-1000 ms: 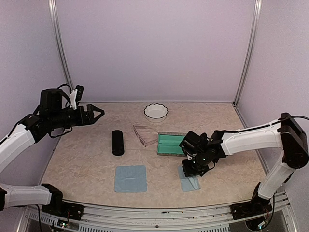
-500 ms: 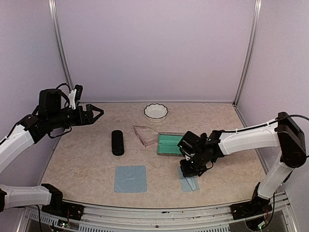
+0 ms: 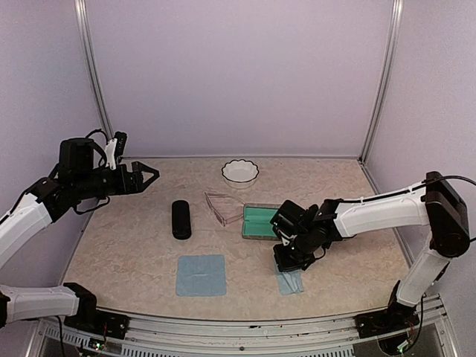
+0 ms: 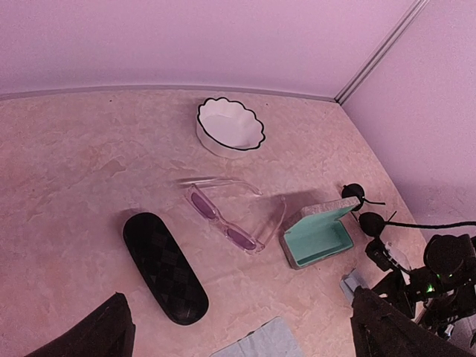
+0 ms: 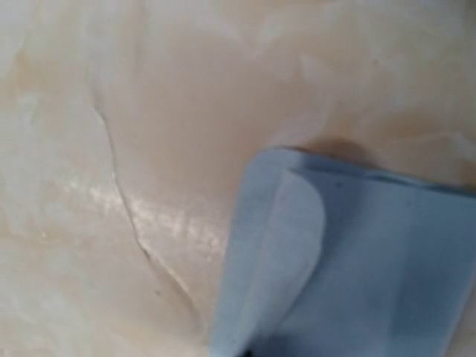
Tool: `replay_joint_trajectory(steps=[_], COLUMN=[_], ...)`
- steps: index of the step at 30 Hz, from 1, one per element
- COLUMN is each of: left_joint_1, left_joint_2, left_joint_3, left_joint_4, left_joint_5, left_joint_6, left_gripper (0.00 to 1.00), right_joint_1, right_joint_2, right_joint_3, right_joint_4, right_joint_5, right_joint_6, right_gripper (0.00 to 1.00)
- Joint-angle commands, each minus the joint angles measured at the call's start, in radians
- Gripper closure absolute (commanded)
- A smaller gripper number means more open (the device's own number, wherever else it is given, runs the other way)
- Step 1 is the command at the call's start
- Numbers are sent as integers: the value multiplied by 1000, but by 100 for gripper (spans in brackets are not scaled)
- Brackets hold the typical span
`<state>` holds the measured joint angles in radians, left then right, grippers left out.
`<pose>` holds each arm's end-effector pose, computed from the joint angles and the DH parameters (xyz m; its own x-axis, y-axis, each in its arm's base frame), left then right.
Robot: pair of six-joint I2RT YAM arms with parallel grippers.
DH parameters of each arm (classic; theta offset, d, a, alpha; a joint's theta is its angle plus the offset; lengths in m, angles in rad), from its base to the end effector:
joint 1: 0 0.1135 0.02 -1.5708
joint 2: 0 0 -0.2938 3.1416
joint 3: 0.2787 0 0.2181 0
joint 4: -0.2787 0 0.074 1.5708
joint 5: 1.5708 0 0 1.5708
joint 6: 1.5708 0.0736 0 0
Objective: Organize the sunglasses
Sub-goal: Fold the glasses cleaning cloth at the center of the board.
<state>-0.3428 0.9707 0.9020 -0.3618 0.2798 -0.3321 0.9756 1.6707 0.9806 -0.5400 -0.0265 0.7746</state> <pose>0.1805 -0.0860 0.3410 -0.5540 -0.1350 -0.8215 0.4007 0.8217 -0.4052 0.1658 0.2483 0.1795 -0.9601 -0.1709 -0.2214 -0.2255 0.9412 0.2516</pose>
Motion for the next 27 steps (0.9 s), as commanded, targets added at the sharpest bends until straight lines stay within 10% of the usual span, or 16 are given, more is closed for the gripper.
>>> replay_joint_trajectory(steps=[1,27], left_joint_1=[7,7], left_joint_2=[-15,0], left_joint_3=[-12,-21], left_joint_4=[-2,16], left_joint_5=[-8,5], left_joint_6=[15,6], left_gripper=[1,1], right_joint_1=[14,42], right_joint_2=[20,-29], right_joint_3=[23,-49], right_joint_4=[3,58], right_joint_5=[-10,-164], right_joint_6=[-7,-49], right_gripper=[100,83])
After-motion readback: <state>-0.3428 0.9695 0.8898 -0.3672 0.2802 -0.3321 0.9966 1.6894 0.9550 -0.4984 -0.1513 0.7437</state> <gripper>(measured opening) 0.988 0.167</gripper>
